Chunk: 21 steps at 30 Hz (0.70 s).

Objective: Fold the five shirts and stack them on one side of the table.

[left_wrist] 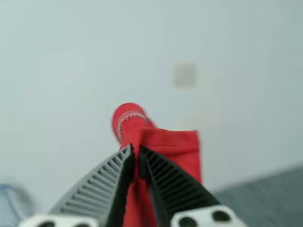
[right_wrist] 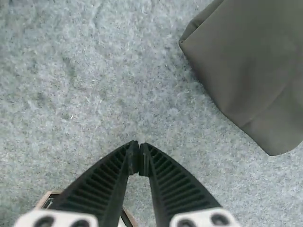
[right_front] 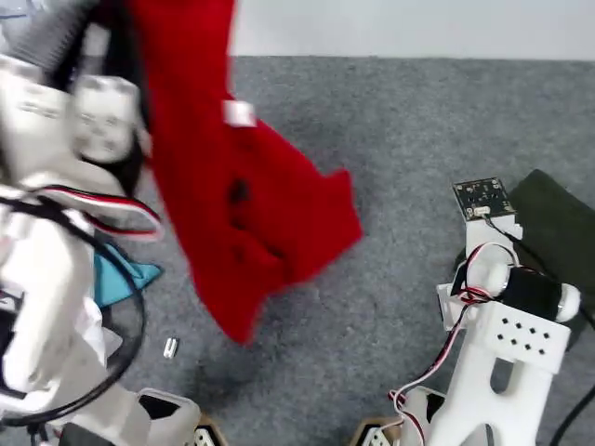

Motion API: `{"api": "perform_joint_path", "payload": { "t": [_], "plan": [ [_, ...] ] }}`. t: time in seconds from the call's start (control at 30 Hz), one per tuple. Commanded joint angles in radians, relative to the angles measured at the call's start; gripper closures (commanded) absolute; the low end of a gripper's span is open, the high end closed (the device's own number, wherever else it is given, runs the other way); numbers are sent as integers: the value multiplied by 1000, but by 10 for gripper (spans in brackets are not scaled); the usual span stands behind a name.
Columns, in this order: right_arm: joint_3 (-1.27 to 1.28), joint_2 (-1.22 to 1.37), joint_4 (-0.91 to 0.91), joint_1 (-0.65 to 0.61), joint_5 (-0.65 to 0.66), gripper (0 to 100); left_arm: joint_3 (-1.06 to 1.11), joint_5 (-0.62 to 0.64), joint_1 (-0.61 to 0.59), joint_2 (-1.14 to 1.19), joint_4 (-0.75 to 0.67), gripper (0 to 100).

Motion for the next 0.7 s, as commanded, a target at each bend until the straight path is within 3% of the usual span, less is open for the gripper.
{"api": "perform_joint_path", "payload": {
  "t": [0.0,0.1,0.23,0.4,0.6,0.67],
  "plan": [
    [-6,-18,2,-7,-3,990,74,0,75,-8,141,987],
    [-9,-18,2,-7,-3,990,232,-6,74,-9,218,933],
    [-11,-18,2,-7,-3,990,409,-89,2,-18,285,739],
    [-12,-18,2,-7,-3,990,450,-218,-132,-20,293,731],
    [-14,-10,-10,-8,5,990,473,-232,-333,-20,293,731],
    [-9,-8,-44,-18,61,990,507,-232,-407,-20,293,731]
  ]
}}
